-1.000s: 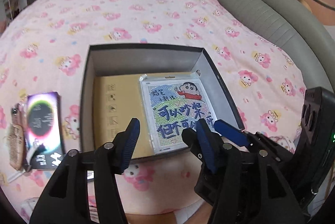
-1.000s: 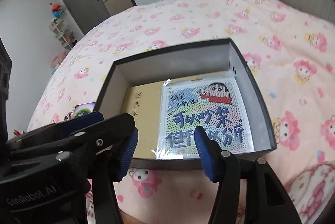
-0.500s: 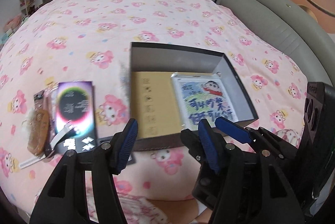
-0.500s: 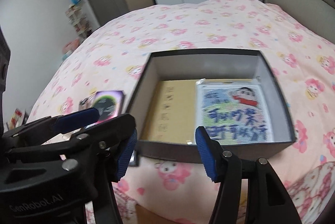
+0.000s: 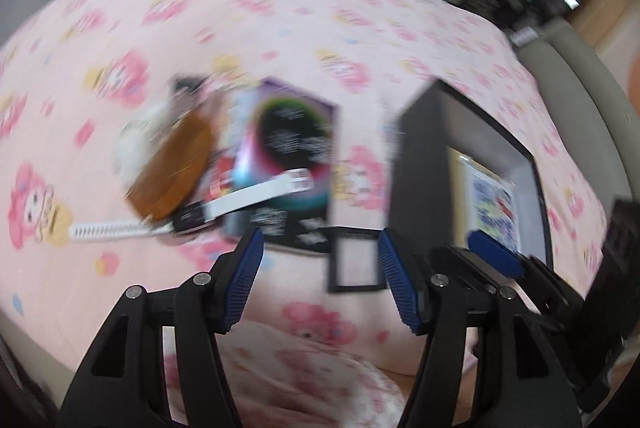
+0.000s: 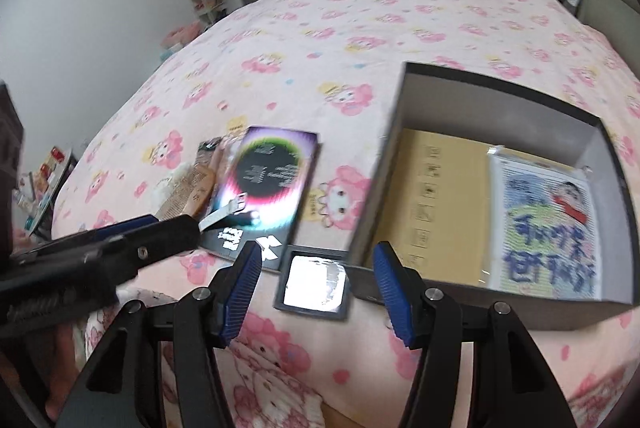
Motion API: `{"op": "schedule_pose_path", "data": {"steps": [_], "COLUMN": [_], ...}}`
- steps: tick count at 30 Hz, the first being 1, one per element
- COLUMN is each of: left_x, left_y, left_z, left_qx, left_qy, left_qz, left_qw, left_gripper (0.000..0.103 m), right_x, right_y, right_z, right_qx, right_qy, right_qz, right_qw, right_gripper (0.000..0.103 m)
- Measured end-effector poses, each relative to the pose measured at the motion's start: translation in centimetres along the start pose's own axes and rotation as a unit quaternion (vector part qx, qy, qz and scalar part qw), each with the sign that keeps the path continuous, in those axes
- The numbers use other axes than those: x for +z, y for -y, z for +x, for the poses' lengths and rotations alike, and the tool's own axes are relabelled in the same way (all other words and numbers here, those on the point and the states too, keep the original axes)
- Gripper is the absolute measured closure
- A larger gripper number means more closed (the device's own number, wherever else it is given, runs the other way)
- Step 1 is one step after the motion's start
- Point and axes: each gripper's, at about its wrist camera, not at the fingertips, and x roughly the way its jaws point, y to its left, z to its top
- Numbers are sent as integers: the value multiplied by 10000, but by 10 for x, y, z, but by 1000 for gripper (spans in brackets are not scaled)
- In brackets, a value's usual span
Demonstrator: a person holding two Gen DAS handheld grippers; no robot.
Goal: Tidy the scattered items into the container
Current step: 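Grasp the purple screen-protector box from the pile with the left tool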
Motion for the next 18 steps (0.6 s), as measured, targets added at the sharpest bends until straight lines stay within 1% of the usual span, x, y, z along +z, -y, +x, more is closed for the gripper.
{"op": "schedule_pose_path", "data": {"steps": [2,4,5,6,7,9,10,11,12,13,15,16,18], "left_x": [5,13,16,19,21,23,24,24,24,25,29,32,38], "left_y": [-24,-37,-43,-47,-51,-53,-51,-48,-48,-49,-53,-55,-58], "left_z": [11,17,21,24,28,38,46,54,60,67,80,87,94], "left_qx": [-18,39,57,10,-115,-408,-619,-897,-1071,-1030,-600,-494,-584], "left_qy": [-93,-135,-157,-193,-280,-569,-823,-1061,-1239,-1366,-1481,-1568,-1634], "left_qz": [-307,-390,-402,-399,-379,-194,61,282,408,489,670,720,663], "left_qw": [9995,9991,9991,9990,9988,9974,9947,9899,9857,9840,9849,9838,9826], "left_gripper": [42,43,43,43,43,44,46,48,51,54,54,54,54], "right_x": [0,0,1,2,2,2,3,3,3,3,2,3,4], "right_y": [-9,-22,-23,-27,-31,-43,-49,-53,-55,-57,-59,-56,-50], "right_z": [8,18,23,30,33,32,37,44,50,55,60,68,84], "right_qx": [79,-79,-59,-85,-135,-41,38,41,21,115,240,335,363], "right_qy": [-34,-35,-126,-324,-381,-234,-244,-375,-530,-593,-629,-724,-966], "right_qz": [-220,-496,-527,-519,-539,-747,-852,-874,-852,-808,-719,-611,-362], "right_qw": [9997,9987,9985,9981,9977,9969,9961,9955,9950,9949,9951,9949,9940], "right_gripper": [48,48,49,48,48,49,49,49,49,49,49,49,49]}}
